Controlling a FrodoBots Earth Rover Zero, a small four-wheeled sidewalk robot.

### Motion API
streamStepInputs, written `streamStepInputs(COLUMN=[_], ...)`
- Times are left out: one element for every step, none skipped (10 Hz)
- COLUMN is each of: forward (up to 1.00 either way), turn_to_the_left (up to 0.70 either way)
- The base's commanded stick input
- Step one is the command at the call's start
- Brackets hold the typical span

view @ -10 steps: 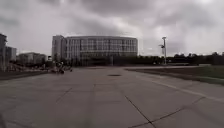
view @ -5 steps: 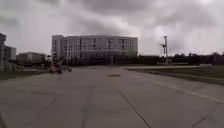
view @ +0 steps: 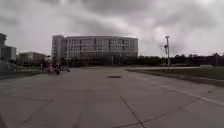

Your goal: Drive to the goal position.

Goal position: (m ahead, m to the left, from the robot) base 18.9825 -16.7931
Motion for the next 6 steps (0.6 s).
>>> streamStepInputs(forward=[0.7,0.7,0.7,0.7,0.7,0.7], turn_to_the_left=[0.02,0.02,0.03,0.03,0.02,0.02])
